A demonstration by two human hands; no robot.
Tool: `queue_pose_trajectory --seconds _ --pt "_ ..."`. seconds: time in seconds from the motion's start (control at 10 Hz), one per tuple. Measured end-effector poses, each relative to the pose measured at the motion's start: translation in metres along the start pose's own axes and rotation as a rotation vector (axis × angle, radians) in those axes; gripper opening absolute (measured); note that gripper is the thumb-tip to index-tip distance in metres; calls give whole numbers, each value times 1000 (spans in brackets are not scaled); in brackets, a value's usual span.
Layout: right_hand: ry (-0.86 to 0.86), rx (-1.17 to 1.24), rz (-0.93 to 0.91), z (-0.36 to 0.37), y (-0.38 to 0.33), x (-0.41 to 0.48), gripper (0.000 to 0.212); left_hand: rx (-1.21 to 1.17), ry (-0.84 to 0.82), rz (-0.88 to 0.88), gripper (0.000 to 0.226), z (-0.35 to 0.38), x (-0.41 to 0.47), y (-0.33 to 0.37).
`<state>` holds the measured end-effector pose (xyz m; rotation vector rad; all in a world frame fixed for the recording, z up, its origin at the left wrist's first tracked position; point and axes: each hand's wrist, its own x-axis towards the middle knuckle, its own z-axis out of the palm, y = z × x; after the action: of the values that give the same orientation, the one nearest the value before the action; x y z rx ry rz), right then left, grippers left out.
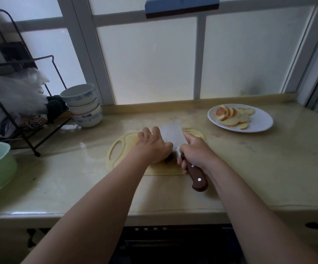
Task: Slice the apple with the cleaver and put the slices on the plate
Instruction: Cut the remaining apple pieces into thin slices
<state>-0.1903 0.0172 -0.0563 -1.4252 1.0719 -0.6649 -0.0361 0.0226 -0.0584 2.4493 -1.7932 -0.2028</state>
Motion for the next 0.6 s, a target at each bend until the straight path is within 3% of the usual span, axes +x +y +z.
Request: queue_pose_trajectory --seconds 0.1,0.3,0.4,0.5,0.6 --pt "-7 1 -11 1 1 0 77 -62 42 -1 55 1 0 -3" --pt "-29 27 -7 0 2 0 70 -47 -28 53 60 -2 2 -8" --pt "-25 32 11 1 4 3 73 -32 44 101 37 -2 -3 -10" --pt "-20 17 28 2 3 5 75 45 86 126 33 -2 -6 -11" --pt "-21 -16 32 2 -1 4 76 -25 106 62 49 4 -4 -12"
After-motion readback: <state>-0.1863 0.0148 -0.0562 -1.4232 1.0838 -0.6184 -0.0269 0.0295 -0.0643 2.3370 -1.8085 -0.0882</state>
